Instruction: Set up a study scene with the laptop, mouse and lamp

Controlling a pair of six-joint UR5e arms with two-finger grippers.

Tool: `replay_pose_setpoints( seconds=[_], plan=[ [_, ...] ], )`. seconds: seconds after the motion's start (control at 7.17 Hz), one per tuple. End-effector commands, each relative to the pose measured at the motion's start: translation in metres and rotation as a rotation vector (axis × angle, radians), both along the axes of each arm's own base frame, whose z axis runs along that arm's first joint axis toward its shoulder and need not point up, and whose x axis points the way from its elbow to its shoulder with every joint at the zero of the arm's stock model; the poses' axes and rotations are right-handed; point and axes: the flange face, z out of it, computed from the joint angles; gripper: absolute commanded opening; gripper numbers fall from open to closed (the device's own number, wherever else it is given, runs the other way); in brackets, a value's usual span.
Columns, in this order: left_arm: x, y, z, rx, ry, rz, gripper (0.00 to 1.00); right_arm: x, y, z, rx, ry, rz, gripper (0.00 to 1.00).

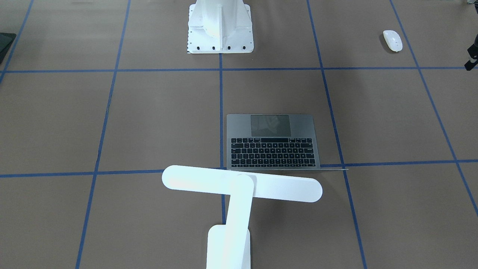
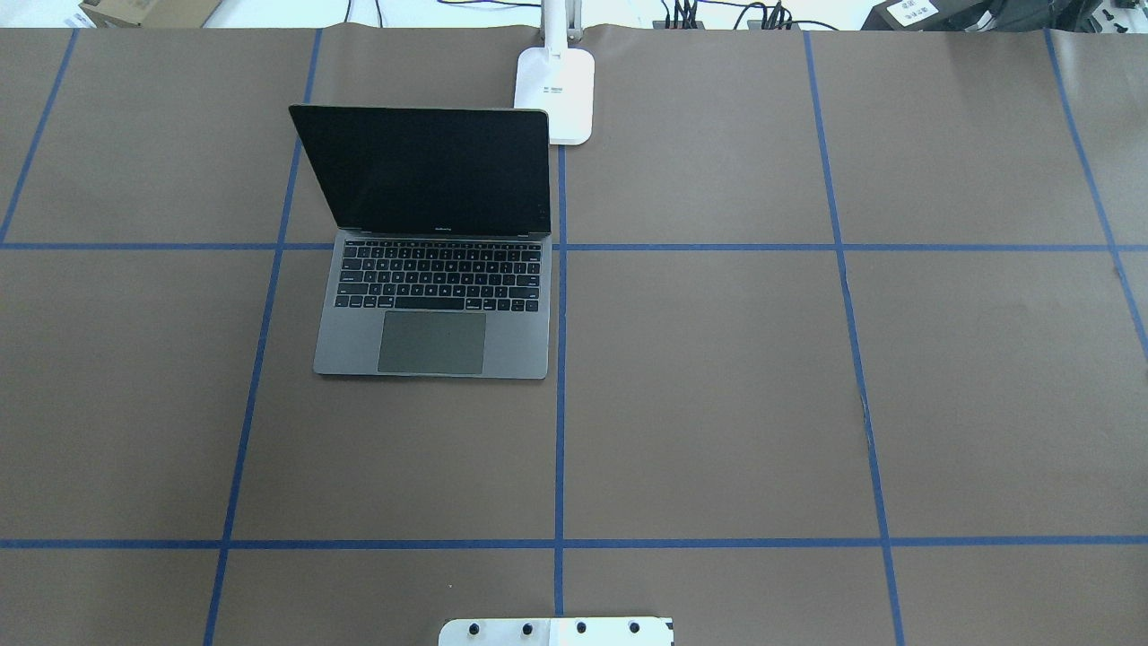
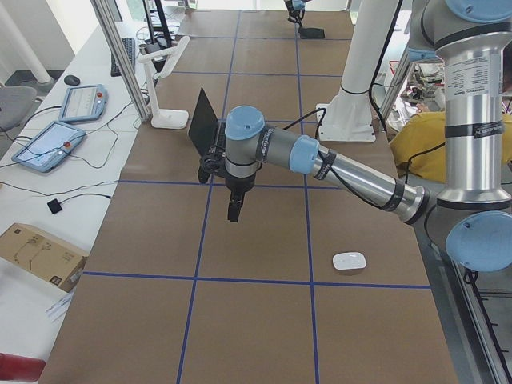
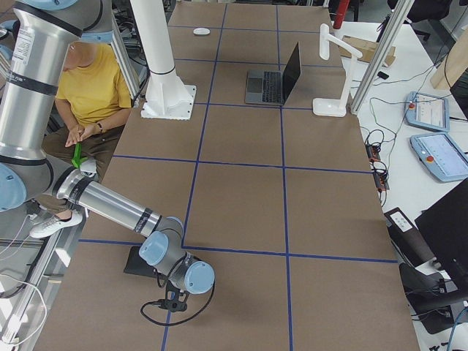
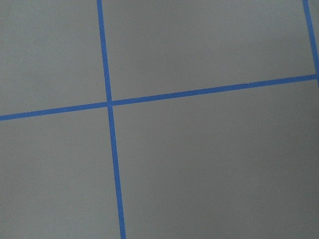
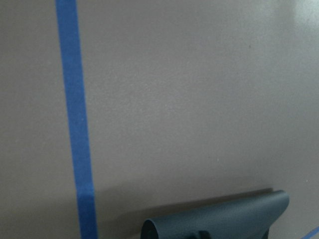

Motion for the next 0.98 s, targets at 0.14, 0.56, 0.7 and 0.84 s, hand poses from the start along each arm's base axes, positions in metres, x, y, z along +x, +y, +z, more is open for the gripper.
replay_pose_setpoints(
  seconds=[0.14,0.56,0.7,0.84],
  plan=[
    [-0.003,0.001,0.0,0.0,0.001,-0.007,1.0,-0.004,-0.022,-0.038,0.091,-0.026,0.006,0.0],
    [-0.004,0.001,0.004,-0.01,0.002,-0.008,1.0,-0.013,-0.077,-0.107,0.239,-0.064,0.029,0.0],
    [-0.004,0.0,0.005,-0.011,0.002,-0.008,1.0,-0.019,-0.113,-0.136,0.307,-0.099,0.044,0.0],
    [-0.004,0.001,0.005,-0.013,0.002,-0.008,1.0,-0.026,-0.146,-0.158,0.334,-0.118,0.068,0.0]
  ],
)
